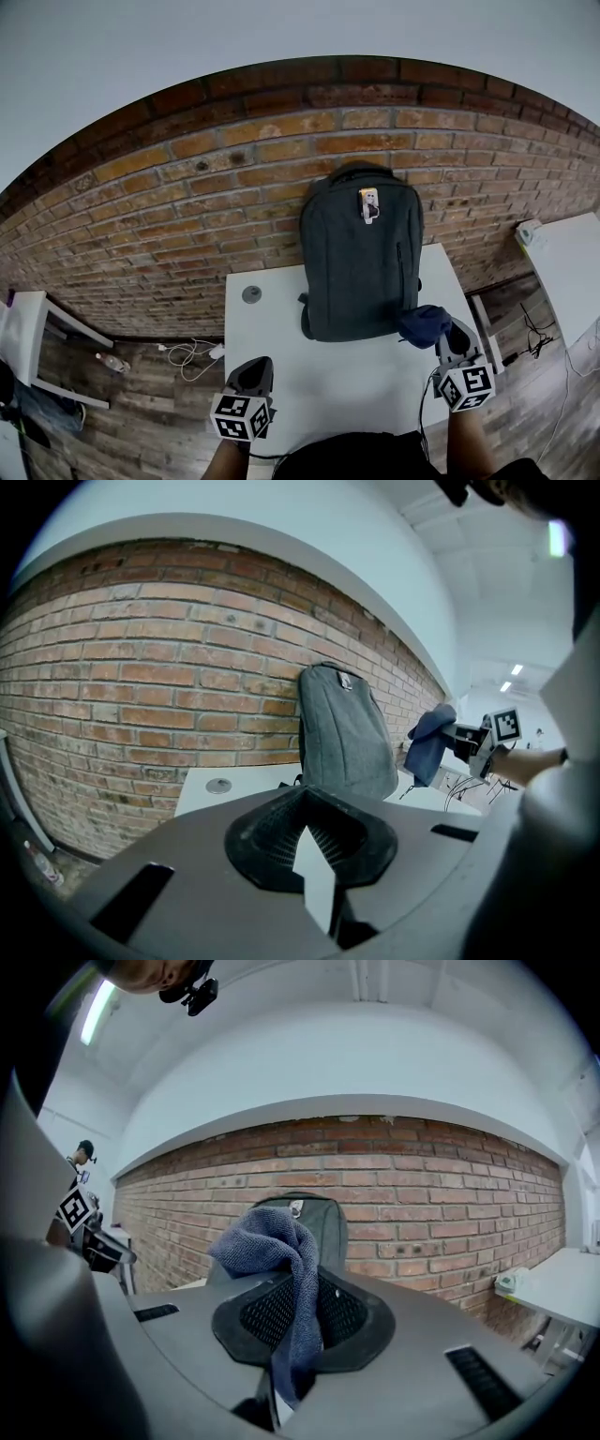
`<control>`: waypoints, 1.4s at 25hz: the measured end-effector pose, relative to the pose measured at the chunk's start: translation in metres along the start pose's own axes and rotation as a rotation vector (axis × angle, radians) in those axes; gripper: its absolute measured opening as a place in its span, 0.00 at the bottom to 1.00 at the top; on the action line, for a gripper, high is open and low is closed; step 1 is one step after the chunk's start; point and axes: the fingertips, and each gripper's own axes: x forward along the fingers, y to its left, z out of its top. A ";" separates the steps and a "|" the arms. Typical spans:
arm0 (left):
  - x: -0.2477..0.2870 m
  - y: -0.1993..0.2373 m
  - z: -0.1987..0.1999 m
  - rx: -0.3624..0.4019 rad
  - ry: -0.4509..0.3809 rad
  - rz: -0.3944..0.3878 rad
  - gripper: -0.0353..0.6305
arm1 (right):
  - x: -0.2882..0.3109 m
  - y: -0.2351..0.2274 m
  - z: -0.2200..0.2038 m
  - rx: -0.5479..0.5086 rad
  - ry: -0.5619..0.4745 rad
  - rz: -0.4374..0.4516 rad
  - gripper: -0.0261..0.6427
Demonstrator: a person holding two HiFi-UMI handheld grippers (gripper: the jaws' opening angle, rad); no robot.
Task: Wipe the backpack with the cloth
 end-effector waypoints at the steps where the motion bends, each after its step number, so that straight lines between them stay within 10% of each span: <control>1: 0.001 -0.002 0.002 0.007 -0.005 -0.006 0.05 | -0.002 -0.001 0.001 0.006 -0.006 -0.005 0.10; 16: -0.054 -0.043 -0.006 -0.014 -0.046 0.030 0.05 | -0.079 0.001 0.025 0.097 -0.056 0.041 0.10; 35: -0.238 -0.278 -0.134 -0.036 -0.053 0.093 0.05 | -0.379 -0.041 -0.013 0.099 -0.011 0.190 0.10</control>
